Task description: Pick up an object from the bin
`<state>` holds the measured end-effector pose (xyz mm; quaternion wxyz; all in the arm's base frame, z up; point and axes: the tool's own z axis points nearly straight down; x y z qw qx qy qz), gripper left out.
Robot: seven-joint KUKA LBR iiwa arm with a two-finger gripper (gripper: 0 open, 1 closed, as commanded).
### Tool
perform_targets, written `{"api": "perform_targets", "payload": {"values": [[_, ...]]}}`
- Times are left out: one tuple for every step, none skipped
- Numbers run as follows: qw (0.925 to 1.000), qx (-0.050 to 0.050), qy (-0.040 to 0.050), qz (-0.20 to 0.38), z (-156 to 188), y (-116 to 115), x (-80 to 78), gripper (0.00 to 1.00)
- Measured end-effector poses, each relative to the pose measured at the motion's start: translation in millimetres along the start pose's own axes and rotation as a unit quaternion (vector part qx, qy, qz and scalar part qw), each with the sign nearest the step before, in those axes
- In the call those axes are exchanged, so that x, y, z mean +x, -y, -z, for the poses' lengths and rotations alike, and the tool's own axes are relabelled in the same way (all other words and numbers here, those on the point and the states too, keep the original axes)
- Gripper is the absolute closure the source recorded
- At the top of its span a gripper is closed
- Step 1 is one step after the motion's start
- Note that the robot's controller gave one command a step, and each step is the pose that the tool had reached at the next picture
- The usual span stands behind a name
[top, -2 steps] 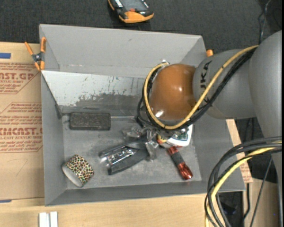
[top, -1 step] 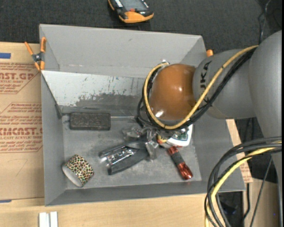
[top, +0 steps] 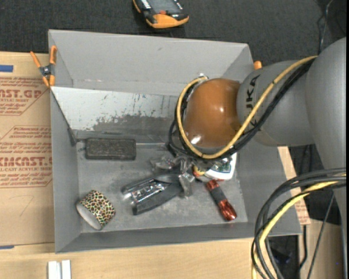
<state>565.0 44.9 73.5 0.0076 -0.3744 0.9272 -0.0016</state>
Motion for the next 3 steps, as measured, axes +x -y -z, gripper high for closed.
{"api": "perform_targets", "payload": {"values": [[0.9869,0.004,0.0090,0.161,0.3,4.7,28.8,1.00],[0.9908,0.004,0.0055,0.135,0.4,4.5,27.9,1.00],[0.9482,0.007,0.0147,0.317,-1.0,19.8,28.6,1.00]]}}
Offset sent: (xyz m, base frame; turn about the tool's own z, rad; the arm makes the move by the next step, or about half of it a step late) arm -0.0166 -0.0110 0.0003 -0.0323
